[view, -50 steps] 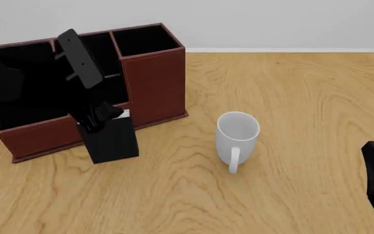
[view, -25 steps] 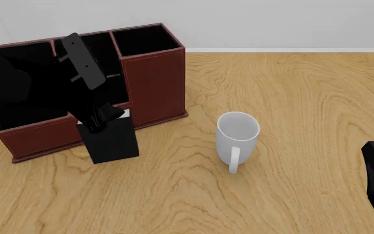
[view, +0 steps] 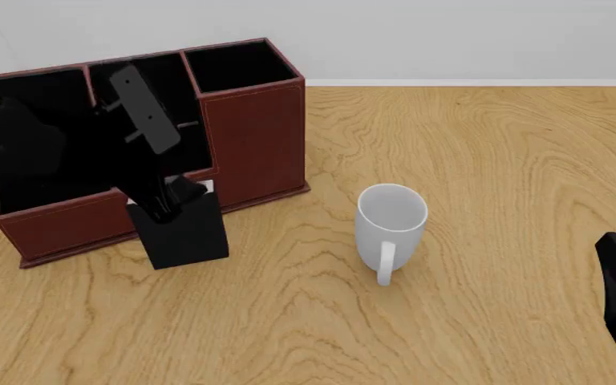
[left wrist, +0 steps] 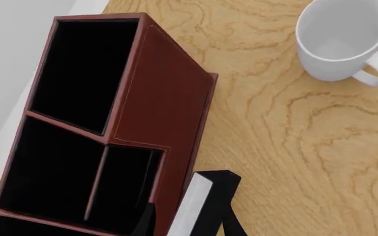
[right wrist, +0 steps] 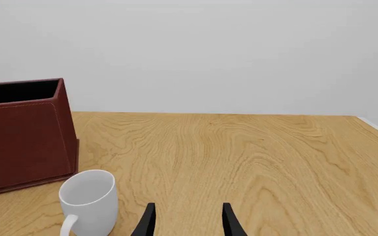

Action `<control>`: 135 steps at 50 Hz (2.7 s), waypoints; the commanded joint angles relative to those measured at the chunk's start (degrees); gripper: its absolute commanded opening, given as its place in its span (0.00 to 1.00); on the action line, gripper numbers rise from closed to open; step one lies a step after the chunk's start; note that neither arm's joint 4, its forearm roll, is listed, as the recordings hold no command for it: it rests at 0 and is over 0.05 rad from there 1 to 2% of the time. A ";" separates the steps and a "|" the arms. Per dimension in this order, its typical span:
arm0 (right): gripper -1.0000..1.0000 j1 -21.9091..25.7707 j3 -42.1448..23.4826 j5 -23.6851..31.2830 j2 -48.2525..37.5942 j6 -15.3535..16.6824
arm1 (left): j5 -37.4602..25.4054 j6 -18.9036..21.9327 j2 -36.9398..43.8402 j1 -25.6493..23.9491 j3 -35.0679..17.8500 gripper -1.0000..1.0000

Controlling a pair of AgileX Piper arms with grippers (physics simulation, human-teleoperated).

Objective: Pick up the book and place it in the front compartment of the caddy.

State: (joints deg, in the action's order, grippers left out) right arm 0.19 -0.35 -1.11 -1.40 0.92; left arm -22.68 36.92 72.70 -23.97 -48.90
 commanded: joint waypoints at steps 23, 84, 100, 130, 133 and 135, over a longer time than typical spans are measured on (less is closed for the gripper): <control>1.00 0.01 0.00 0.00 0.00 -0.01 | 2.40 -0.07 3.24 1.23 1.13 1.00; 1.00 0.00 0.00 0.00 0.00 -0.01 | 13.78 4.78 7.40 1.61 9.02 0.00; 1.00 0.00 0.00 0.00 0.00 0.00 | 11.83 4.82 2.18 1.76 9.22 0.00; 1.00 0.00 0.00 -0.01 -0.02 0.00 | 3.52 3.42 -5.65 0.36 7.65 0.00; 1.00 0.00 0.00 0.00 0.01 0.00 | 3.03 3.74 -6.76 -0.10 8.18 0.00; 1.00 0.00 0.00 0.00 0.01 -0.01 | 3.16 3.89 -7.06 0.05 8.27 0.00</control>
State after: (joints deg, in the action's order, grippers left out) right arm 0.20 -0.35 -1.11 -1.40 0.92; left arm -18.24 40.09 68.38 -23.39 -40.40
